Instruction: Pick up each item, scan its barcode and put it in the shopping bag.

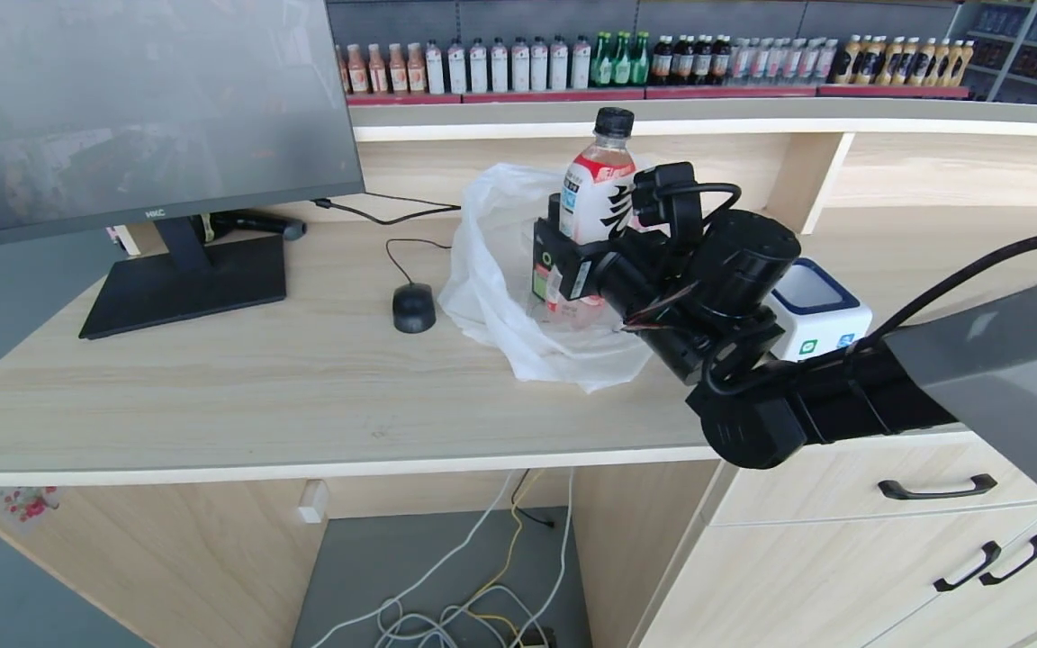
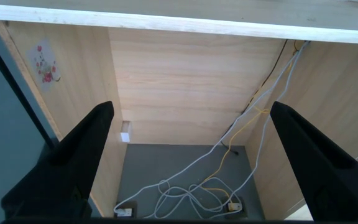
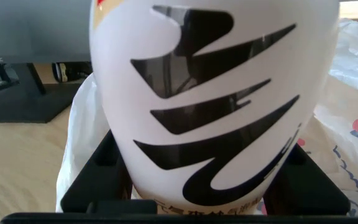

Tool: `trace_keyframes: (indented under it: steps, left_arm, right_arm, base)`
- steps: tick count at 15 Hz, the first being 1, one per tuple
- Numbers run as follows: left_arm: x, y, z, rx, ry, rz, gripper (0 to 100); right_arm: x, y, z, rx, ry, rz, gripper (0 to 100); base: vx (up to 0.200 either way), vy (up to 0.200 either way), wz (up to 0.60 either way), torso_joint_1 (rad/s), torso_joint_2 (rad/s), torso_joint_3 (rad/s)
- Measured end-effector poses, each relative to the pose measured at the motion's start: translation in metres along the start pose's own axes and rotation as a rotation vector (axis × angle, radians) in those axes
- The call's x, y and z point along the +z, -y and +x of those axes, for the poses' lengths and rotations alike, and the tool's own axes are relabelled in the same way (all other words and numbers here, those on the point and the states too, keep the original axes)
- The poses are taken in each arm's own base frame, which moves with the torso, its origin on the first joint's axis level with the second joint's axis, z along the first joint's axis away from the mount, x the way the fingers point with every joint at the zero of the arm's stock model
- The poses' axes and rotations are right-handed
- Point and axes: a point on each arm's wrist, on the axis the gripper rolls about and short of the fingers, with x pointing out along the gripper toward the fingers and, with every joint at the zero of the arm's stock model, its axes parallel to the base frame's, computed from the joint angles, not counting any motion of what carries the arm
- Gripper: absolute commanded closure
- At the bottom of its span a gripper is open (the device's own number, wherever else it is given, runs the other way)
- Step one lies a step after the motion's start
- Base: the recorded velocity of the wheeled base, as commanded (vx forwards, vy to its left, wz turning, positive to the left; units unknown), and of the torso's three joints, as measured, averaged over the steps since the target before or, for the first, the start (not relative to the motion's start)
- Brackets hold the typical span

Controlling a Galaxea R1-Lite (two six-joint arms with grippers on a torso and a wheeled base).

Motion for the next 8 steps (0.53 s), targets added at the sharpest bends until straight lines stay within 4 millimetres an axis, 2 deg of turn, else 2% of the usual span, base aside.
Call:
trace_keyframes:
  steps: [8]
  left_arm:
    - [0.0,0.0,0.0,-0.001,0.0,0.0,0]
  right_arm:
    - [-0.022,0.014,0.001,-0.016,-0.033,0.015,100]
  base:
    - [0.0,0.0,0.0,0.0,0.0,0.0]
